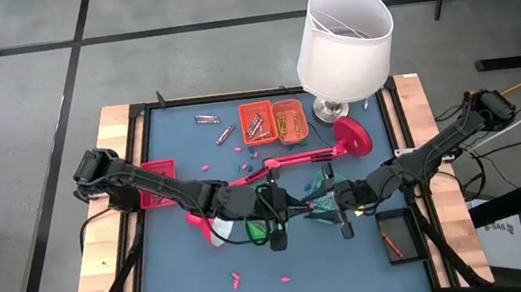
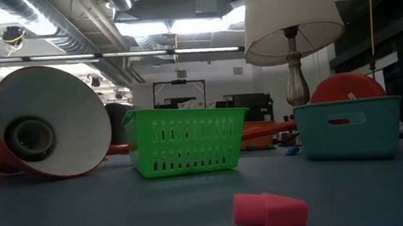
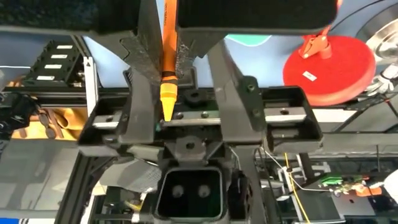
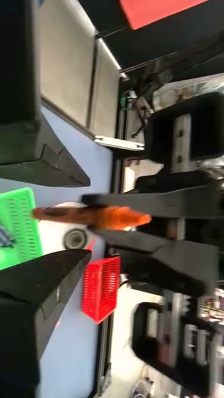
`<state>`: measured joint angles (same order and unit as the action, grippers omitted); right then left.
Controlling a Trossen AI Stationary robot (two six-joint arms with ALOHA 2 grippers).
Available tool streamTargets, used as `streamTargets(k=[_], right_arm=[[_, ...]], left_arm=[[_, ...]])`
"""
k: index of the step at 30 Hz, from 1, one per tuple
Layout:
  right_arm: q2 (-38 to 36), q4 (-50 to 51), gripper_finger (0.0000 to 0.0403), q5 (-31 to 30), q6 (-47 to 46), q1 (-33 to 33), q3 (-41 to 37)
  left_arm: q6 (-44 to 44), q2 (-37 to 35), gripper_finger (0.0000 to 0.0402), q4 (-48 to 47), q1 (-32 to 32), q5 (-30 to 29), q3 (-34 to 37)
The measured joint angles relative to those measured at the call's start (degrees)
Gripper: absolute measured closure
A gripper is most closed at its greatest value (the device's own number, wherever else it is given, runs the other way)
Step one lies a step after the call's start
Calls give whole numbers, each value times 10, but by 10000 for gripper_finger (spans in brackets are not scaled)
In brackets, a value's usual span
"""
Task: Sort crayons
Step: Put the orange crayon into the black bin
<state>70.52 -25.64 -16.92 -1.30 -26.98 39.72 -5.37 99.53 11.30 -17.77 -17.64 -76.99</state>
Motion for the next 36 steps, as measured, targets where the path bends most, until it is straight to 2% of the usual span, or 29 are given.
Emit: streamTargets(k=[6, 15, 19, 23, 26, 32, 36], right_arm=[[0, -12, 249, 0, 3, 0, 0], [0, -7, 352, -4, 3, 1, 0], [0, 2, 384, -12, 3, 0, 0], [0, 4, 386, -15, 1, 0, 0], [-5, 13, 372, -14, -12, 0, 0], [-29, 80, 376, -2, -55, 0, 0], [-69, 173, 388, 33, -106, 0, 0]], left_arm=[[0, 0, 397, 0, 6, -12, 0], [0, 0, 397, 0, 13, -10, 0], [-2, 0, 397, -2, 13, -10, 0], [-4, 0, 397, -3, 13, -11, 0], [-5, 0, 393, -3, 13, -13, 0], [-5, 0, 349, 0, 15, -16, 0], [-5, 0, 324, 0, 16, -18, 0]])
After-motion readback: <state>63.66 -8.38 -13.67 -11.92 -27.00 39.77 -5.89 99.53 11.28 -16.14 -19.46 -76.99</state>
